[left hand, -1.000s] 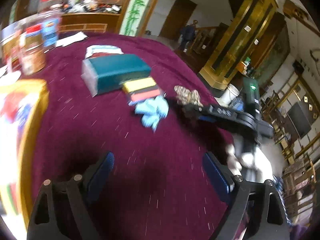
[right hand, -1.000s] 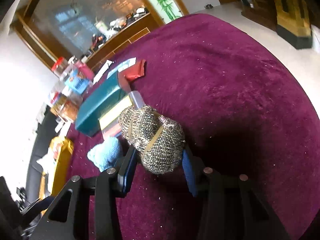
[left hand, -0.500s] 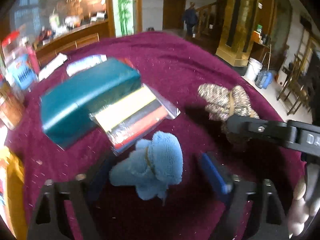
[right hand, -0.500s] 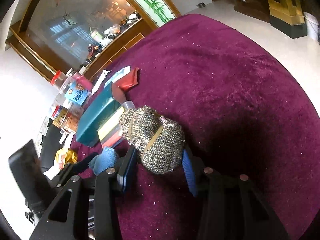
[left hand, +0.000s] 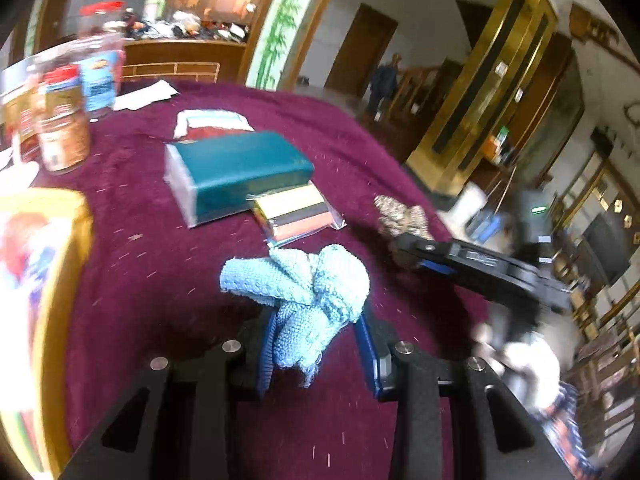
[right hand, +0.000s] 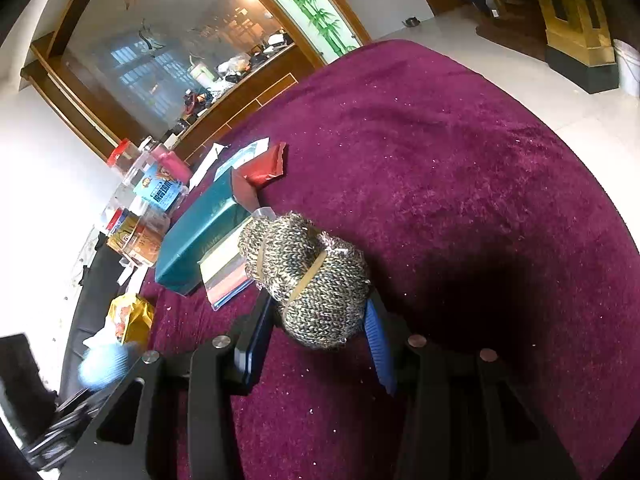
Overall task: Organize soft objects
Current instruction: 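Carry the knitted ball and blue cloth into the tray and open both grippers, then move the right gripper back over the table toward the striped packet, then grasp the yellow-black-red striped packet with the right gripper, then set the striped packet down in front of the left gripper and release, then grasp the red packet with the gold emblem with the right gripper, then lift the red packet with the right gripper while the left reaches the striped packet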
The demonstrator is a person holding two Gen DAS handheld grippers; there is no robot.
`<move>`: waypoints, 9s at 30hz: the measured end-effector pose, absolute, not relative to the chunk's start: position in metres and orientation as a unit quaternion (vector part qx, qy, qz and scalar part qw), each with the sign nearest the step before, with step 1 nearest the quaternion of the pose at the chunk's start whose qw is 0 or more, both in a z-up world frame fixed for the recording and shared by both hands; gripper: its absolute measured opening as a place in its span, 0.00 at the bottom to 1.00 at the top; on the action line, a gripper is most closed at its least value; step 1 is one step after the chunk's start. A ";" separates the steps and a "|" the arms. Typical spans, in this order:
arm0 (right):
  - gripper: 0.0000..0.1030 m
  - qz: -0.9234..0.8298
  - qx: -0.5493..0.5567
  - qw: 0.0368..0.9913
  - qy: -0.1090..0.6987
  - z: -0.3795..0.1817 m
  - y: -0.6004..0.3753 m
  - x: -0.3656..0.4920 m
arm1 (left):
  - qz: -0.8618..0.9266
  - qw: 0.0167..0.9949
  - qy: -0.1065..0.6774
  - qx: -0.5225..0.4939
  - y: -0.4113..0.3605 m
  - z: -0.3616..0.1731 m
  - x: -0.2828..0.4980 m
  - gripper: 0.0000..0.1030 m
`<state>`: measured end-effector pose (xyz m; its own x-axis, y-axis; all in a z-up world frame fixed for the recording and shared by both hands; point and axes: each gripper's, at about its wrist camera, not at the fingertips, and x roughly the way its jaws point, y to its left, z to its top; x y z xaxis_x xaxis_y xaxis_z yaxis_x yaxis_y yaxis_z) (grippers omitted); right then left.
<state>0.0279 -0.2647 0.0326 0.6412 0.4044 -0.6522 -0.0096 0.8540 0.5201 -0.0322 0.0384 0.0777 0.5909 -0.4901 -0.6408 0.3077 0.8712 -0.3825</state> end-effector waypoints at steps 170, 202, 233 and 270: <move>0.68 0.313 -0.062 0.799 0.510 0.027 -0.085 -0.064 | -0.132 0.880 0.456 0.022 0.030 0.009 -0.121 0.99; 0.72 0.192 0.040 0.860 0.470 0.064 -0.160 -0.113 | -0.135 0.884 0.448 0.007 0.035 0.009 -0.124 0.99; 0.77 0.063 -0.007 0.809 0.584 0.055 -0.023 0.323 | -0.293 0.825 0.437 -0.208 0.075 0.010 -0.063 0.99; 0.61 0.109 -0.022 0.769 0.630 0.060 -0.234 0.090 | -0.300 0.815 0.433 -0.242 0.086 0.011 -0.062 0.99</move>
